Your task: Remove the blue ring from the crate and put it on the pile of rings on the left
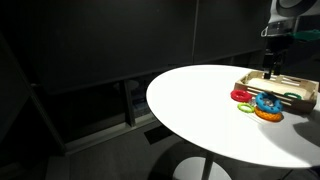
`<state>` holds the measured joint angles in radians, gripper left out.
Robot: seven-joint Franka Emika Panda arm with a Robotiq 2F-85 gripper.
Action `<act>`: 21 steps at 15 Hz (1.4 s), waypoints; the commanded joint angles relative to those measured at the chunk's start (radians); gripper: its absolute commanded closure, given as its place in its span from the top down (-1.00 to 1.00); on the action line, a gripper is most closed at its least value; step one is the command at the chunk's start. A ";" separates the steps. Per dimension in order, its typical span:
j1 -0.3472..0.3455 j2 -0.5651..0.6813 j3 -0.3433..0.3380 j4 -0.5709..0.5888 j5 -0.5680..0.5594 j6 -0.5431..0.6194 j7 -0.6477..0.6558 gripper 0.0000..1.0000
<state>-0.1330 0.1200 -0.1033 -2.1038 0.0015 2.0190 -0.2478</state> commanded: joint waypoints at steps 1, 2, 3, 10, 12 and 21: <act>-0.006 -0.083 -0.014 -0.011 -0.003 -0.105 0.032 1.00; -0.007 -0.102 -0.018 -0.013 -0.003 -0.124 0.035 1.00; -0.007 -0.122 -0.021 -0.015 0.002 -0.141 0.031 1.00; -0.004 -0.273 -0.040 -0.055 0.022 -0.175 0.001 1.00; -0.002 -0.313 -0.044 -0.072 0.025 -0.164 0.000 1.00; 0.006 -0.337 -0.045 -0.077 0.007 -0.169 0.012 1.00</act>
